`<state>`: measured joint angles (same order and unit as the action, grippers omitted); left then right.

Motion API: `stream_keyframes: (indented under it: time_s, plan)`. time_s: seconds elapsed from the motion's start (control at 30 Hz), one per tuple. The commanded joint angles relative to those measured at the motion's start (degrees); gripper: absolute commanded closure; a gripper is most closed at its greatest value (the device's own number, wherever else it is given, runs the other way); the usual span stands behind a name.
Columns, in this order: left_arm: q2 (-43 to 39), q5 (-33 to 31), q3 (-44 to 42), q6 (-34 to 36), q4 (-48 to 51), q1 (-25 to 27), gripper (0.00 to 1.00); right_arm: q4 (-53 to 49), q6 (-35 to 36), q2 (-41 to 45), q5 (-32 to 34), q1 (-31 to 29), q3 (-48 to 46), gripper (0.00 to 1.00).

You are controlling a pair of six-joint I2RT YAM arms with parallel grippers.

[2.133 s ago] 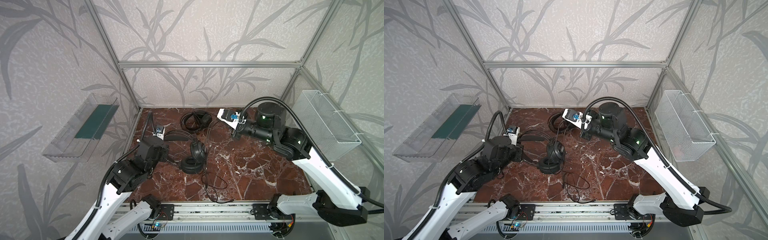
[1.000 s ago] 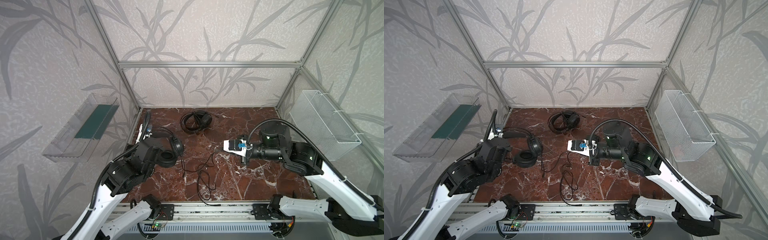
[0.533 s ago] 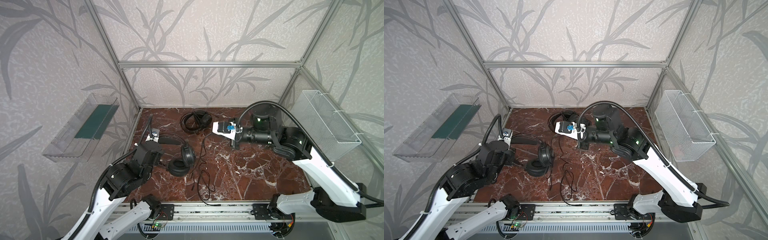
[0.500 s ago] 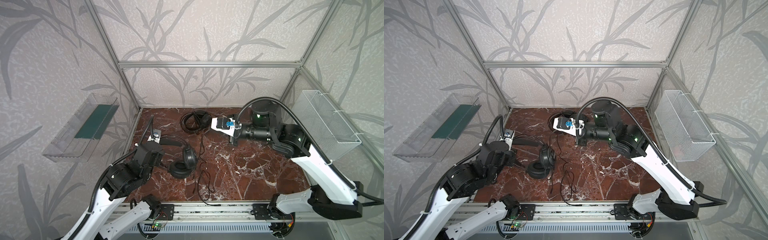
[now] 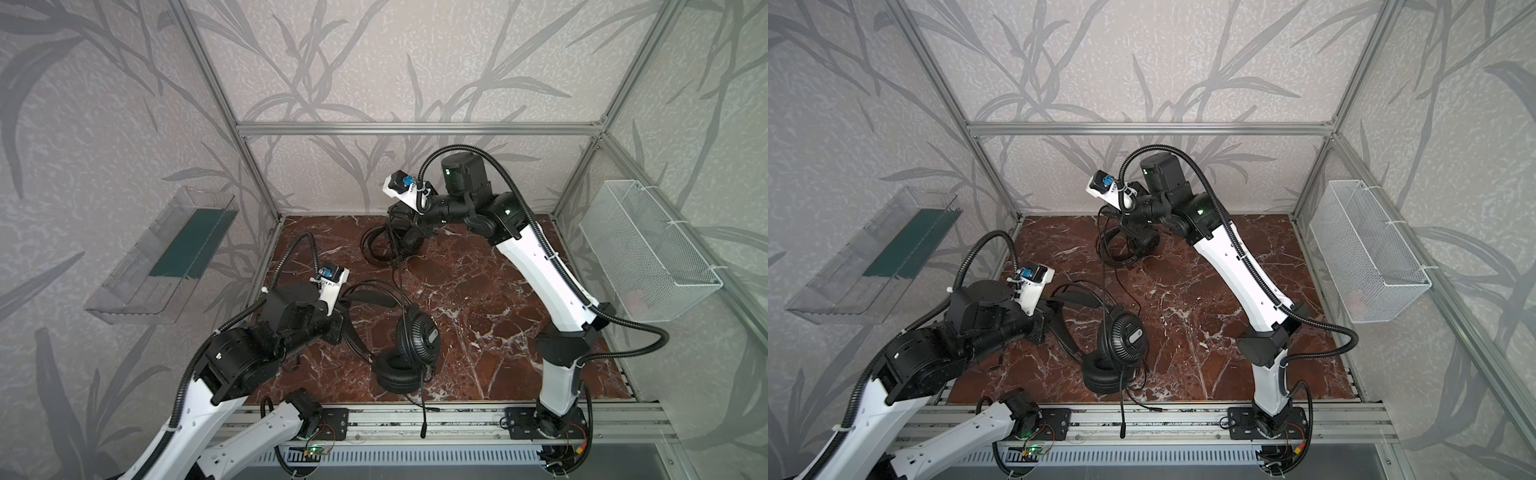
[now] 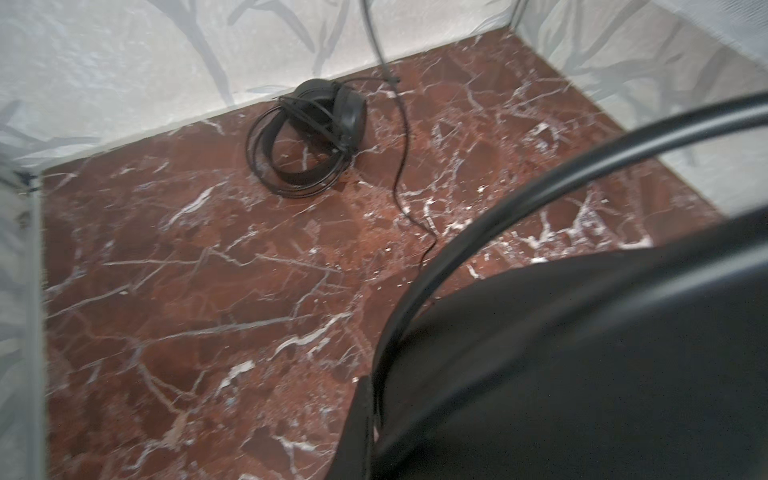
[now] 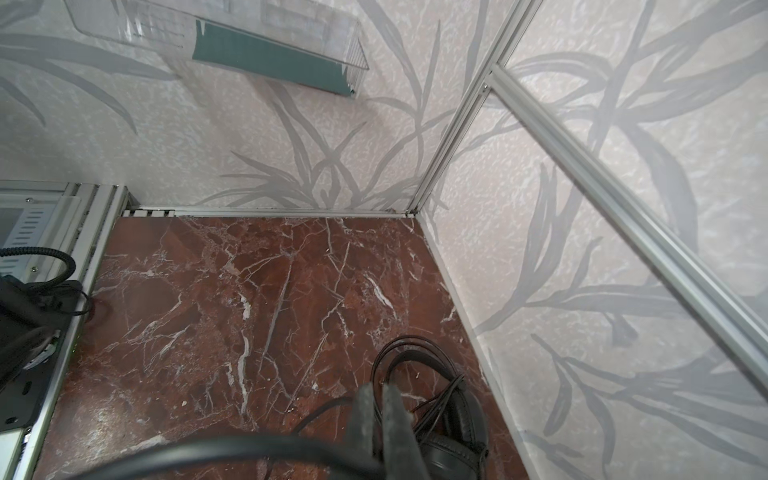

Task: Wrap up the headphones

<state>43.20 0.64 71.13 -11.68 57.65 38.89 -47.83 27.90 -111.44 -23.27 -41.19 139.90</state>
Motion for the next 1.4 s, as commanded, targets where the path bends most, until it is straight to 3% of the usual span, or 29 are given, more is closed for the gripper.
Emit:
stream_keyframes:
  time_s: [0.0,0.17,0.27,0.4,0.53,0.63,0.9,1.07,1.17,1.37]
  plan:
    - [-0.32,9.68,3.00,-5.17,-7.00,0.23,1.00,1.22,-3.65,0.13,-1.02,0.76,1.29,1.00]
    - [-0.29,9.19,4.98,-9.17,-9.64,0.26,1.00,6.27,-7.41,1.87,0.55,1.66,-7.18,1.00]
    - [-0.16,5.95,7.68,-11.30,-8.84,0.26,1.00,14.28,-12.01,6.21,-0.99,3.46,-18.24,1.00]
    - [2.19,3.37,13.19,-14.49,-5.27,0.23,1.00,30.20,-18.16,13.32,-6.08,5.83,-36.61,0.76]
    - [4.93,1.25,18.91,-18.20,-2.73,0.18,1.00,39.38,-22.22,18.36,-10.44,7.41,-48.03,0.52]
    - [6.69,0.91,22.61,-20.80,-2.34,0.13,1.00,45.31,-24.31,19.87,-12.07,7.61,-55.58,0.44]
    - [17.18,-12.41,40.17,-25.75,11.17,0.20,1.00,71.80,-34.67,23.55,-15.86,7.36,-78.69,0.25]
    - [23.62,-16.21,48.10,-25.89,16.93,0.06,1.00,87.65,-38.75,27.59,-12.33,4.41,-93.03,0.16]
    - [27.01,-17.00,51.76,-26.29,19.42,-0.08,1.00,96.14,-38.63,30.91,-5.52,0.68,-100.83,0.15]
    - [30.29,-17.53,54.99,-26.36,20.19,-1.57,1.00,105.33,-37.53,28.39,4.68,-5.93,-106.67,0.14]
